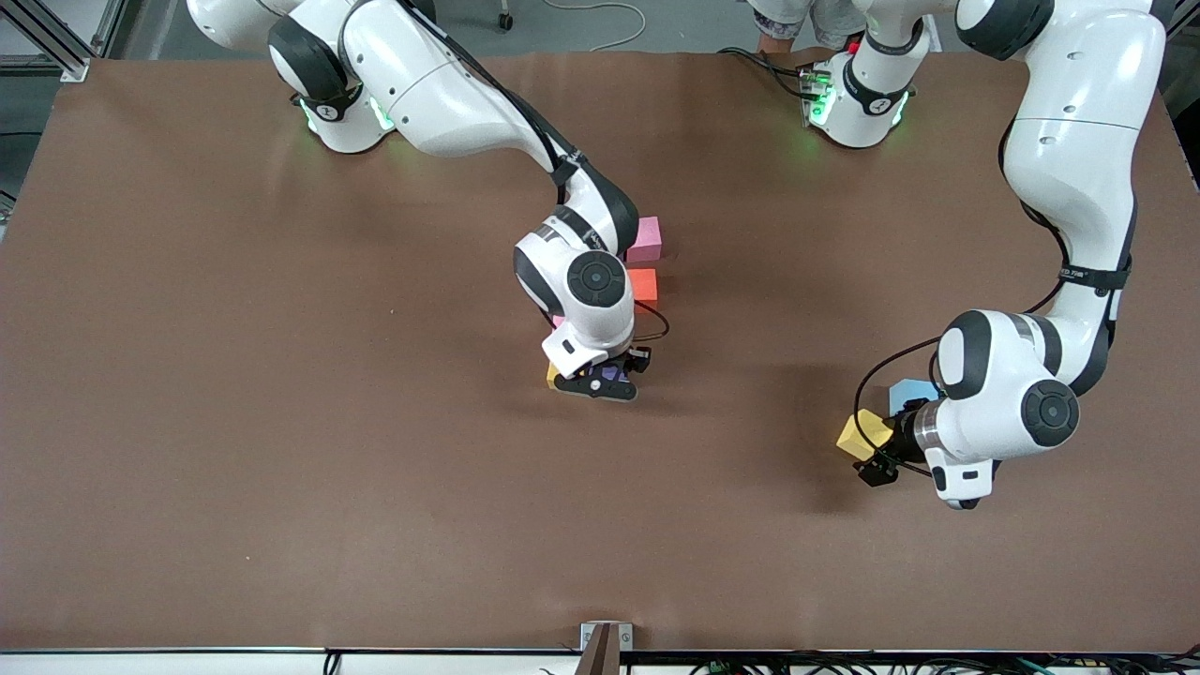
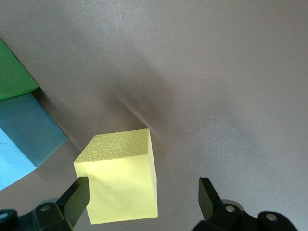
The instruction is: Arrange 11 blocks into digit 3
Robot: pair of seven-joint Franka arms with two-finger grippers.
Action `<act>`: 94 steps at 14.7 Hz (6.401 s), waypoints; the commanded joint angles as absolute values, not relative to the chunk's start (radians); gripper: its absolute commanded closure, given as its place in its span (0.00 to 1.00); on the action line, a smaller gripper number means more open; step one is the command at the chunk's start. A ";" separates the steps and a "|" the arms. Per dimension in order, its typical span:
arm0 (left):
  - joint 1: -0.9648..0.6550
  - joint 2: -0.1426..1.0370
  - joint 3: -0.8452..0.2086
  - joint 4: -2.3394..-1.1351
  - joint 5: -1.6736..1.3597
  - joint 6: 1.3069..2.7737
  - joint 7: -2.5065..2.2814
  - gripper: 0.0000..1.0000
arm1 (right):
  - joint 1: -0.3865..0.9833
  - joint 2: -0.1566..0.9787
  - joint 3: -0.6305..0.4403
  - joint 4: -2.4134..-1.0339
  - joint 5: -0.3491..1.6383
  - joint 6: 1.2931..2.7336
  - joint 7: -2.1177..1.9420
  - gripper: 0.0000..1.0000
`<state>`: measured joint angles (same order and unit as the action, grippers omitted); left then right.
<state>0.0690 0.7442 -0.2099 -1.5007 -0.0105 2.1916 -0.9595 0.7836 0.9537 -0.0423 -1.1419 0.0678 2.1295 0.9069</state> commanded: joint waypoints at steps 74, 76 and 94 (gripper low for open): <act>-0.103 0.729 -0.328 -1.404 0.015 2.072 -1.566 0.75 | 0.793 0.919 -0.064 -1.223 0.049 2.125 2.342 0.97; -0.107 0.729 -0.330 -1.404 0.015 2.072 -1.581 0.75 | 0.793 0.925 -0.063 -1.223 0.034 2.149 2.353 0.97; -0.130 0.729 -0.328 -1.404 0.021 2.074 -1.675 0.74 | 0.792 0.919 -0.061 -1.216 0.035 2.148 2.361 0.00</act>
<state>-0.1224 0.7366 -0.3336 -1.4142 0.0156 2.0954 -1.6399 0.7903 0.9439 -0.0672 -1.1939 0.0541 2.1510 2.3362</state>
